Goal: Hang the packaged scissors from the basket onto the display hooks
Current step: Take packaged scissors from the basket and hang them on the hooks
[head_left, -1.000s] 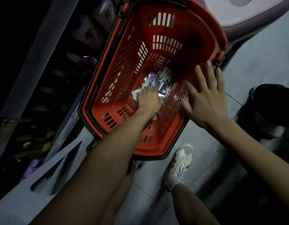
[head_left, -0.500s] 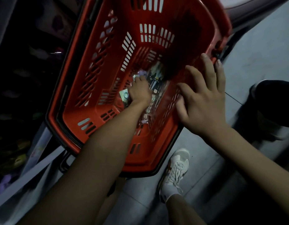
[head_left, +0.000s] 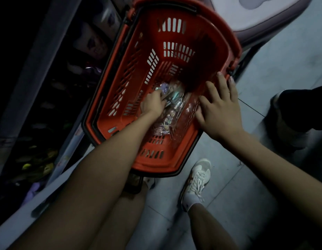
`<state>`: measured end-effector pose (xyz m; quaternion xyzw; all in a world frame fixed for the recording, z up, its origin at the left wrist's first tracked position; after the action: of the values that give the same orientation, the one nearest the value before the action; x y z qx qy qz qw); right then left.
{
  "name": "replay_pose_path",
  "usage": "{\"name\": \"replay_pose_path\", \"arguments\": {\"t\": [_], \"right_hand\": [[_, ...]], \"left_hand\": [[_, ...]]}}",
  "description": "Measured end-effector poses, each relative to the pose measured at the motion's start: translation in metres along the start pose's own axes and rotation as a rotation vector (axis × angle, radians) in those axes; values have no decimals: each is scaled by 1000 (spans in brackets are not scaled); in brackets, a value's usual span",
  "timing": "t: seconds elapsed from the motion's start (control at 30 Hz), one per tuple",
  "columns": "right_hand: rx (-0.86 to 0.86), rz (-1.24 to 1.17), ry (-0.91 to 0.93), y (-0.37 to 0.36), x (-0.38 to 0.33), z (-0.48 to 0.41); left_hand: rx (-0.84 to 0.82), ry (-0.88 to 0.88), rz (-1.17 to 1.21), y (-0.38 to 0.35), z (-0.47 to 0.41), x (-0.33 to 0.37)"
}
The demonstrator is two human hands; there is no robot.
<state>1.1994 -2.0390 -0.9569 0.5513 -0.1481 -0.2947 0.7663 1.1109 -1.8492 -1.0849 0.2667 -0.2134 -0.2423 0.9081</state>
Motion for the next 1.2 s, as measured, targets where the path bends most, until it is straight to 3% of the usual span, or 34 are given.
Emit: {"name": "replay_pose_path", "arguments": {"t": [0.23, 0.33, 0.47, 0.63, 0.7, 0.8, 0.9, 1.07, 1.2], "right_hand": [[-166, 114, -35, 16, -23, -6], [-245, -88, 106, 13, -52, -23], [-617, -397, 159, -18, -89, -44], [-668, -453, 121, -27, -88, -55], [-632, -426, 66, -20, -71, -53], [-405, -514, -35, 12, -39, -52], [-192, -597, -90, 50, -7, -56], [58, -382, -148, 71, 40, -58], [154, -345, -152, 57, 56, -62]], "left_hand": [[94, -12, 86, 59, 74, -15], [71, -86, 102, 71, 93, -21], [-35, -281, 233, 78, 108, -24], [-23, -473, 264, 92, 119, -30], [4, -468, 420, 90, 117, -40], [53, -395, 688, 76, 105, -53], [42, -288, 812, 45, 83, -60], [-76, -182, 708, -23, 35, -45], [-48, -88, 398, -46, -2, -25]]}}
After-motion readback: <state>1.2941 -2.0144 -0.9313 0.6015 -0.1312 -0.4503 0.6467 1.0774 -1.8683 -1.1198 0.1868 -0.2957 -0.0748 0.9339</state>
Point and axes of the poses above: each hand's wrist, its own z-axis away from the middle knuckle, its own y-axis out of the back of the hand, x = y × z, the point moved 7 cm from there along -z, towards the middle knuckle, and after that the axes turned 14 degrees about -x, right-handed, at the moved point
